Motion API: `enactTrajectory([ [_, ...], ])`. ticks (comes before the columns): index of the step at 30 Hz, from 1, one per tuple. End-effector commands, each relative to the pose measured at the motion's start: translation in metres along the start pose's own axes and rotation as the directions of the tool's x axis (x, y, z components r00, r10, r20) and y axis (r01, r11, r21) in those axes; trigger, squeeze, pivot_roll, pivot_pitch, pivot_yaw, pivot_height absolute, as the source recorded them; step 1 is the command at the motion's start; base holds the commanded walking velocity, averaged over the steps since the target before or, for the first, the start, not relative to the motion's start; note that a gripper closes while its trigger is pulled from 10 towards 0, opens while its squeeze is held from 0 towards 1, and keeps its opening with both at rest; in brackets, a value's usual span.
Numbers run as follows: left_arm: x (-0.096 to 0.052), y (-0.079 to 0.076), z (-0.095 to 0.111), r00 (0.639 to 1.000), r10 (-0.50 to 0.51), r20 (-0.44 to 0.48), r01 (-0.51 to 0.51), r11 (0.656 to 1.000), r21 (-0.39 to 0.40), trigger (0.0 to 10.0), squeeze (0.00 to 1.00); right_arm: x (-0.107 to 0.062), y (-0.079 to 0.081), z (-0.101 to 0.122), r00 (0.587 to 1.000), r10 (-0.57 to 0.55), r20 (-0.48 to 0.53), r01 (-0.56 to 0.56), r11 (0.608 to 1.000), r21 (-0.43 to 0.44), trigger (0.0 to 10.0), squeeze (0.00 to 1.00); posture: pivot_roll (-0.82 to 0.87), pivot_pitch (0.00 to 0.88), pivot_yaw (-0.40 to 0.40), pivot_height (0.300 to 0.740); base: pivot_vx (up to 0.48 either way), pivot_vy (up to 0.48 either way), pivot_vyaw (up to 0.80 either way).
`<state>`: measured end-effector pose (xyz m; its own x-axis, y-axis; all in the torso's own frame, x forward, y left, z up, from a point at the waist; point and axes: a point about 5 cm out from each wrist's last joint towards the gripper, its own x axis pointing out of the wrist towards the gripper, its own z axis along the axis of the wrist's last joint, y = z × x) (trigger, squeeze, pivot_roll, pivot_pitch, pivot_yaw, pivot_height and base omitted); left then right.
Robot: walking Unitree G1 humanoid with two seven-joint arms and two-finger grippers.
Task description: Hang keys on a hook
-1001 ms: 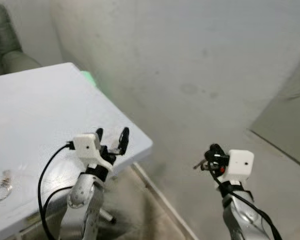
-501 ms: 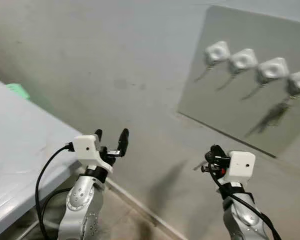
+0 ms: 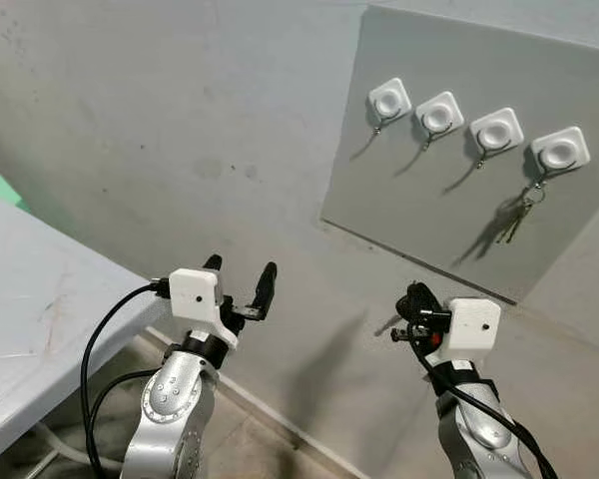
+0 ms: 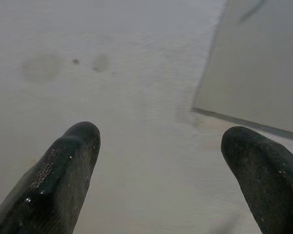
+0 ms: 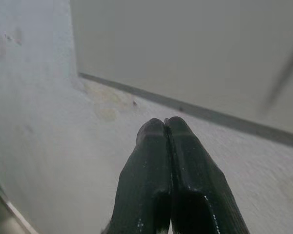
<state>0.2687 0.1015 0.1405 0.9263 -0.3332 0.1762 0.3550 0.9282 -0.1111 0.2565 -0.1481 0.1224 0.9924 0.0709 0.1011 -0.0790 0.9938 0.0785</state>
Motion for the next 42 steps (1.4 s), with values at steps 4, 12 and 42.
enactTrajectory([
  [4,0.009,-0.018,0.008,0.996,-0.091,0.018,0.091,0.996,0.000,10.0,0.00,0.004,0.000,0.015,0.997,0.010,0.075,-0.010,1.000,-0.004,10.0,0.00,0.01,0.000,-0.049,0.740,0.000,0.000,0.00],
  [12,0.012,-0.031,0.012,0.985,-0.175,0.005,0.175,0.984,0.029,10.0,0.00,0.004,0.000,0.020,0.993,0.002,0.114,-0.003,1.000,0.007,10.0,0.00,0.00,0.000,-0.034,0.740,0.000,0.000,0.00],
  [42,0.019,-0.022,0.017,0.993,-0.120,0.007,0.121,0.993,-0.020,10.0,0.00,0.014,0.001,0.029,0.987,0.032,0.159,-0.032,0.999,-0.002,10.0,0.00,0.01,0.000,-0.047,0.740,0.000,0.061,0.00],
])
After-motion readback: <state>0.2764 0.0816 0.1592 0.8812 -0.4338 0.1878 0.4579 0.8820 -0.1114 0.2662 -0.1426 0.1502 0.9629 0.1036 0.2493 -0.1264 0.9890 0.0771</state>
